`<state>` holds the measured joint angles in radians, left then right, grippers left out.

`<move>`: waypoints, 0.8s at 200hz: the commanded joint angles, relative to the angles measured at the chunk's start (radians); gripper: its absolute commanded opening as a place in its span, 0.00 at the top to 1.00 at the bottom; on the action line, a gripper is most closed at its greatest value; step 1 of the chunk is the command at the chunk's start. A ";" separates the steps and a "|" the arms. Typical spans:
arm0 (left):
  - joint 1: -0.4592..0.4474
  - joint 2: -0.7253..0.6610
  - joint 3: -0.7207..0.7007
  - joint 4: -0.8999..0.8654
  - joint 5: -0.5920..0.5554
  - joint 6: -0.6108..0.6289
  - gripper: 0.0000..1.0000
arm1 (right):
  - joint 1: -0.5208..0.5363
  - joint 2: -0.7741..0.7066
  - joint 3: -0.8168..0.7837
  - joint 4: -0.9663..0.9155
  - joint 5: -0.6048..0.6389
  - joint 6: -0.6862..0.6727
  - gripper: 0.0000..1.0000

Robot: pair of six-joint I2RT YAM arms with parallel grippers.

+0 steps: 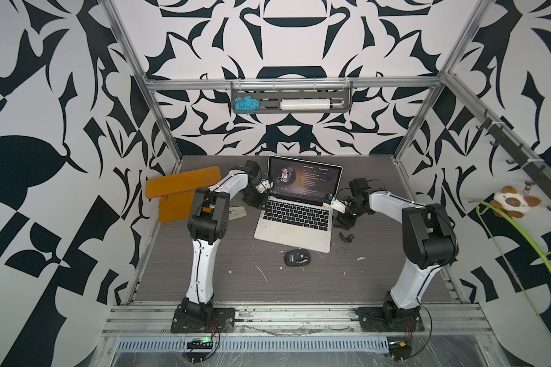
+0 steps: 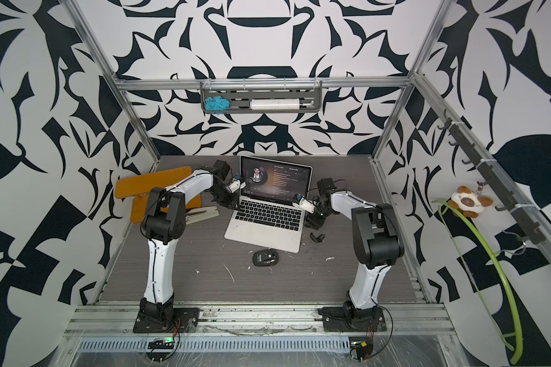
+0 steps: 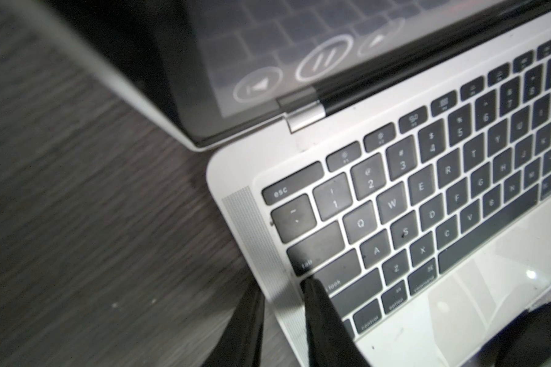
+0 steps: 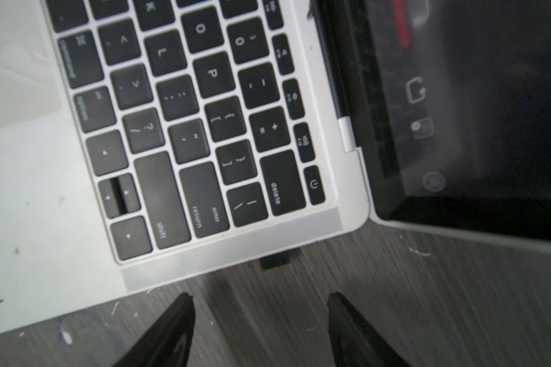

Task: Remove the wireless mouse receiver from the laptop
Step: Take out the USB plug from the USB port.

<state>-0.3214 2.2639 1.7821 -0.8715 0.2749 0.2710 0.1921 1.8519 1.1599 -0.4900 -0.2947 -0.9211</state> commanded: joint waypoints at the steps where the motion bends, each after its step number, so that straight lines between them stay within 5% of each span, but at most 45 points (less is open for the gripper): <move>1: -0.015 0.084 -0.061 -0.047 -0.058 0.004 0.73 | -0.004 0.025 0.054 -0.041 -0.041 -0.013 0.31; 160: -0.015 0.094 -0.058 -0.054 -0.065 0.000 0.74 | 0.046 0.141 0.079 -0.015 -0.090 -0.109 0.57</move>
<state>-0.3229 2.2639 1.7817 -0.8719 0.2665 0.2703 0.1936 1.9503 1.2476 -0.5385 -0.3450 -1.0492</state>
